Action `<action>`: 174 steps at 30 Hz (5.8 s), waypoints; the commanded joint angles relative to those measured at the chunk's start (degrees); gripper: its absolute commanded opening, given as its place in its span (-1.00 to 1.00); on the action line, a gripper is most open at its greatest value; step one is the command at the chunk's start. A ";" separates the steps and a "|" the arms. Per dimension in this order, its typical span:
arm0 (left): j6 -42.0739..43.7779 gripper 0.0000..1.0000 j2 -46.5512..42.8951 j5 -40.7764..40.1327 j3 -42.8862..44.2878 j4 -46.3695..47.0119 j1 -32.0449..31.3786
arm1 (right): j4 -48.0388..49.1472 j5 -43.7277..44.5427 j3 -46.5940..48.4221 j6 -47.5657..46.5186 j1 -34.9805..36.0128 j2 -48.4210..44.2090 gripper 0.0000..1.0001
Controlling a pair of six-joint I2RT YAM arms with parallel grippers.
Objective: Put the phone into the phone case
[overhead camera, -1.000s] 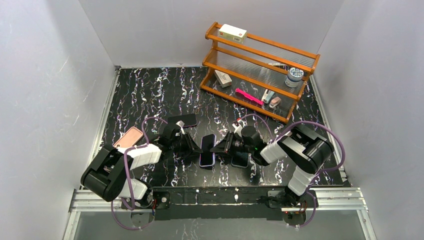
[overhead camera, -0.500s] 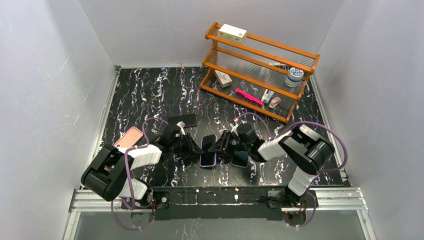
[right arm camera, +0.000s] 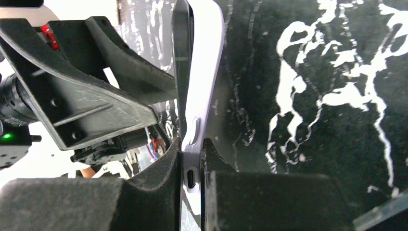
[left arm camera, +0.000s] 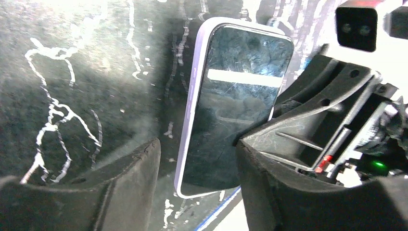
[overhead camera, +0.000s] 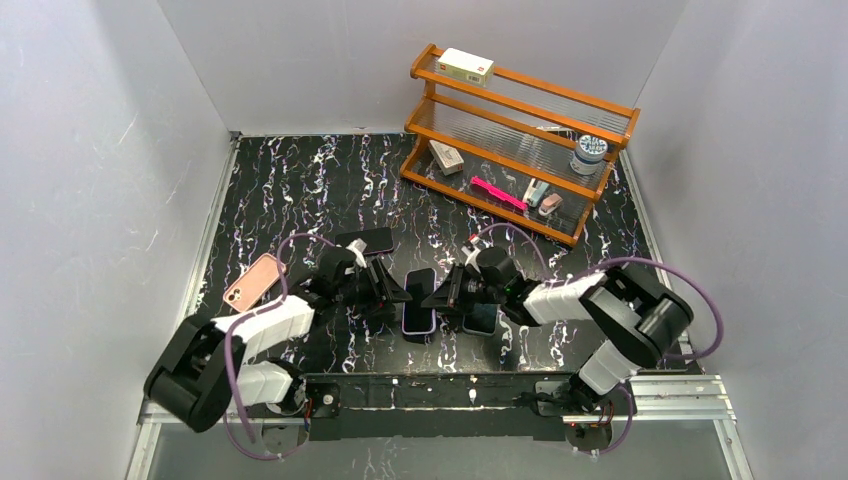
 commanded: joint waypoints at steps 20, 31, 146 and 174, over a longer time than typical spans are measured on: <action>-14.83 0.27 -17.37 12.41 -1.26 19.86 -0.21 | 5.36 -8.58 -2.54 -8.91 -4.48 -30.74 -0.97; -17.01 -0.07 -16.35 13.37 -3.43 26.37 -0.22 | 13.49 -11.15 -2.83 -5.19 -4.44 -26.07 -0.97; -3.93 -1.00 -13.94 26.00 -2.04 28.40 -0.35 | 4.12 -12.45 -0.99 -8.29 -9.94 -36.02 -0.97; -0.63 -1.00 -10.84 22.38 -0.67 20.66 -0.39 | 7.28 -9.09 -0.66 -12.99 -10.47 -34.24 -0.97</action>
